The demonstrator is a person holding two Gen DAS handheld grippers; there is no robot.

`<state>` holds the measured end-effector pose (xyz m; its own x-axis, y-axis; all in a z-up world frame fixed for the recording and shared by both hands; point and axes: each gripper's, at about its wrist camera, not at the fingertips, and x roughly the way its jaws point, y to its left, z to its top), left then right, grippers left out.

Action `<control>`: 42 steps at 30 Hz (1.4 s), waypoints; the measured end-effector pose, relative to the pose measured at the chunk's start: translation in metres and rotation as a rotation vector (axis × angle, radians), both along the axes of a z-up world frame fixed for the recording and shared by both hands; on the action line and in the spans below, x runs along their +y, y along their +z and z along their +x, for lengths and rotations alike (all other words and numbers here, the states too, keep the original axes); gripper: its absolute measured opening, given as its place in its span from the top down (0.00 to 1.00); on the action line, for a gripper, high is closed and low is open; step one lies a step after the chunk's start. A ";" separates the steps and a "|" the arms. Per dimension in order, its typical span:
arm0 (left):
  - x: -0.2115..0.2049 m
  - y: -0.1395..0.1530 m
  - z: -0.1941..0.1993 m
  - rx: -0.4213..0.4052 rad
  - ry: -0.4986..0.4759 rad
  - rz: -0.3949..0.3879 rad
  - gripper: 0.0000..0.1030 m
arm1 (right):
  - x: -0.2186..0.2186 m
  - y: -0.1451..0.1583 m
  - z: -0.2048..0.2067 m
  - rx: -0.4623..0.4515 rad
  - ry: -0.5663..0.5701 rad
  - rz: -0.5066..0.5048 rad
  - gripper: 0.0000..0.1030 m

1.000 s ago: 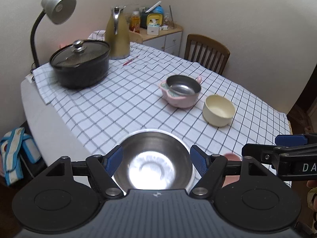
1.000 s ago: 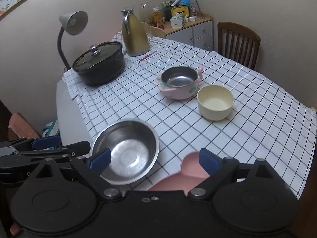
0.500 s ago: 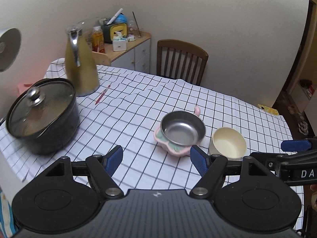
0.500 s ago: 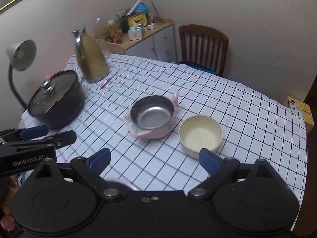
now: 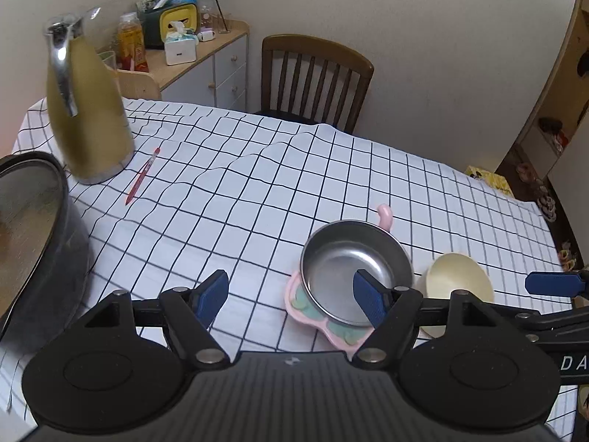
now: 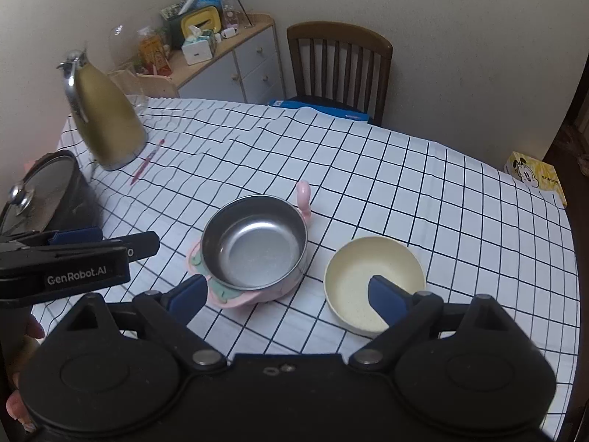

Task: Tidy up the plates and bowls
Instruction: 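Move both grippers toward the pink pot with the steel interior, then close both grippers on the rim of the pink pot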

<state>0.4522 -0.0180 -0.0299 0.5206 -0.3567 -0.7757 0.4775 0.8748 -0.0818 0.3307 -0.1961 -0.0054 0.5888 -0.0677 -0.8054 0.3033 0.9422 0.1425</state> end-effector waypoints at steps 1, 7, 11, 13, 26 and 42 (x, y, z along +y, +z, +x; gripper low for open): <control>-0.003 -0.004 0.006 0.000 -0.005 0.006 0.28 | -0.001 -0.003 0.006 0.009 -0.004 0.000 0.10; -0.022 -0.029 0.036 0.028 -0.018 0.021 0.28 | -0.010 -0.027 0.044 0.060 -0.025 -0.002 0.18; -0.035 -0.044 0.052 0.053 -0.021 0.031 0.28 | -0.015 -0.043 0.063 0.088 -0.026 0.007 0.25; -0.040 -0.051 0.058 0.061 -0.010 0.040 0.28 | -0.017 -0.050 0.072 0.093 -0.026 0.013 0.27; -0.048 -0.085 0.078 0.146 -0.017 0.051 0.34 | -0.029 -0.082 0.102 0.142 -0.022 0.035 0.45; -0.058 -0.098 0.074 0.169 -0.048 0.080 0.81 | -0.023 -0.104 0.112 0.176 0.009 0.009 0.81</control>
